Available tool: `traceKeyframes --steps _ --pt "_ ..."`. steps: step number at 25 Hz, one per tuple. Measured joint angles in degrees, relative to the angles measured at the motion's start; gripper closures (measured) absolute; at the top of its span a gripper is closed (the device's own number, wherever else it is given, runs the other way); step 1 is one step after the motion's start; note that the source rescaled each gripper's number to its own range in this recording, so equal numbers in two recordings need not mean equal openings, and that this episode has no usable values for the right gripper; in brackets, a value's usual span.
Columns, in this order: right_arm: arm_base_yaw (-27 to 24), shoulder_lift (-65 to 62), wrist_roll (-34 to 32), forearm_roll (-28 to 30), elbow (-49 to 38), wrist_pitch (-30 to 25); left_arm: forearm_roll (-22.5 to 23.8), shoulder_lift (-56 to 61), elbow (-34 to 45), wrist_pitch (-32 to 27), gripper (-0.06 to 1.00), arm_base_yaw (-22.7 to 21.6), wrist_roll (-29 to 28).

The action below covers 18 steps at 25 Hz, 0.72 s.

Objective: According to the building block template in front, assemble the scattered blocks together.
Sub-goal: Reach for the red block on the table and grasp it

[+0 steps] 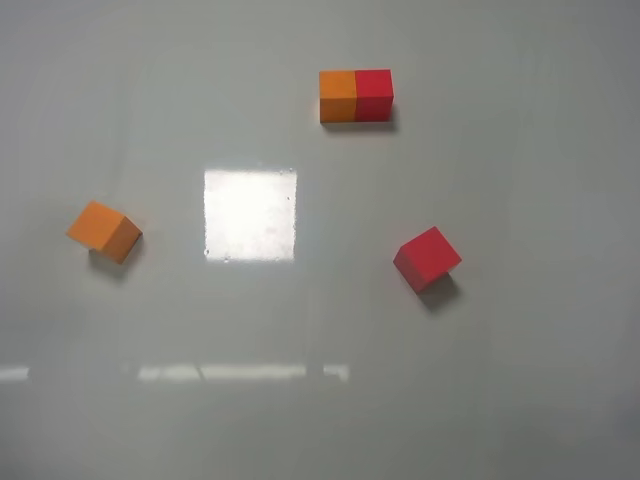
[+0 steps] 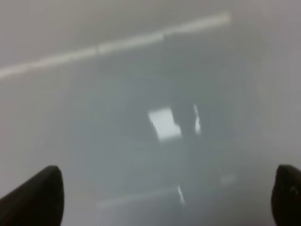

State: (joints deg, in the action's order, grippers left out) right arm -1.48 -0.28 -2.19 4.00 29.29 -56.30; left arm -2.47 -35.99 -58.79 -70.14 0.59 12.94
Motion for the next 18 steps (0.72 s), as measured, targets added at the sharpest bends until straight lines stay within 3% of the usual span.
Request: traceKeyframes --steps 5,8,10,15,18 --pt "0.00 0.00 0.00 0.00 0.00 0.00 -6.47 -12.56 -9.20 0.00 -0.05 0.25 6.27" --pt "0.00 0.00 0.00 0.00 0.00 0.00 -8.16 -19.12 -14.20 0.00 -0.05 4.09 7.86" --pt "0.00 0.00 0.00 0.00 0.00 0.00 -7.08 -23.11 -17.63 0.00 -0.05 10.38 6.48" --pt "0.00 0.00 0.00 0.00 0.00 0.00 6.22 -33.99 -26.27 0.01 -0.05 32.38 -3.61" --pt "0.00 0.00 0.00 0.00 0.00 0.00 10.08 -41.45 -31.90 0.01 -0.05 42.38 -6.71"
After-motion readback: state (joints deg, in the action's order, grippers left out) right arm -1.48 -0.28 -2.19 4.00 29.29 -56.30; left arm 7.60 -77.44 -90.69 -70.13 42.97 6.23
